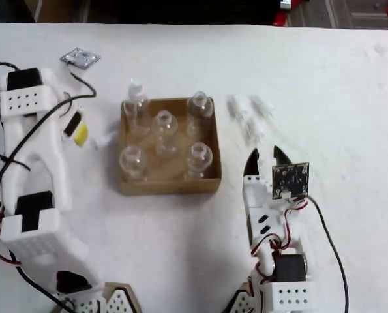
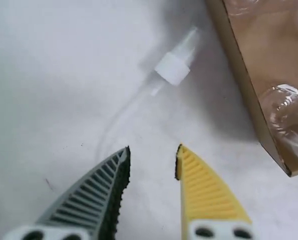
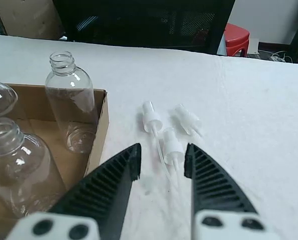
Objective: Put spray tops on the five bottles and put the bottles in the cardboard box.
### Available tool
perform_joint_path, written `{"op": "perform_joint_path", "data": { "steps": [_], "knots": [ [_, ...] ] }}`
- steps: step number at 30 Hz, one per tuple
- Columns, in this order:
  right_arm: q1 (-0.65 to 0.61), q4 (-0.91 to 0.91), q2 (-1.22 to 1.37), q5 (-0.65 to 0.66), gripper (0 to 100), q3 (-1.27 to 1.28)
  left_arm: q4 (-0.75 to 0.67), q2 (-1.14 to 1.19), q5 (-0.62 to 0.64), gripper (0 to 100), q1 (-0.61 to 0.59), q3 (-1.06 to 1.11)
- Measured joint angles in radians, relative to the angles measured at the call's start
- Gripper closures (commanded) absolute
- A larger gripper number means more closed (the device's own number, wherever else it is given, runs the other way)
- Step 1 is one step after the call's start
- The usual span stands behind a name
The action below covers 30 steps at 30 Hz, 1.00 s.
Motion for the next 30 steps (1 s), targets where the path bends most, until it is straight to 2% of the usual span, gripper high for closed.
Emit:
{"op": "perform_joint_path", "data": {
  "steps": [4, 11, 14, 19, 30],
  "knots": [
    [0.0, 0.0, 0.0, 0.0, 87.2, 0.0, 0.012, 0.0, -0.044, 86, 0.0, -0.009],
    [0.0, 0.0, 0.0, 0.0, 87.2, 0.0, 0.014, 0.0, -0.344, 86, 0.041, 0.117],
    [0.0, 0.0, 0.0, 0.0, 87.2, 0.0, -0.015, 0.0, -0.365, 85, 0.057, 0.115],
    [0.0, 0.0, 0.0, 0.0, 87.2, 0.0, -0.089, 0.0, -0.368, 73, 0.057, 0.115],
    [0.0, 0.0, 0.0, 0.035, 87.2, 0.0, -0.13, 0.101, -0.374, 73, 0.058, 0.115]
  ]
}}
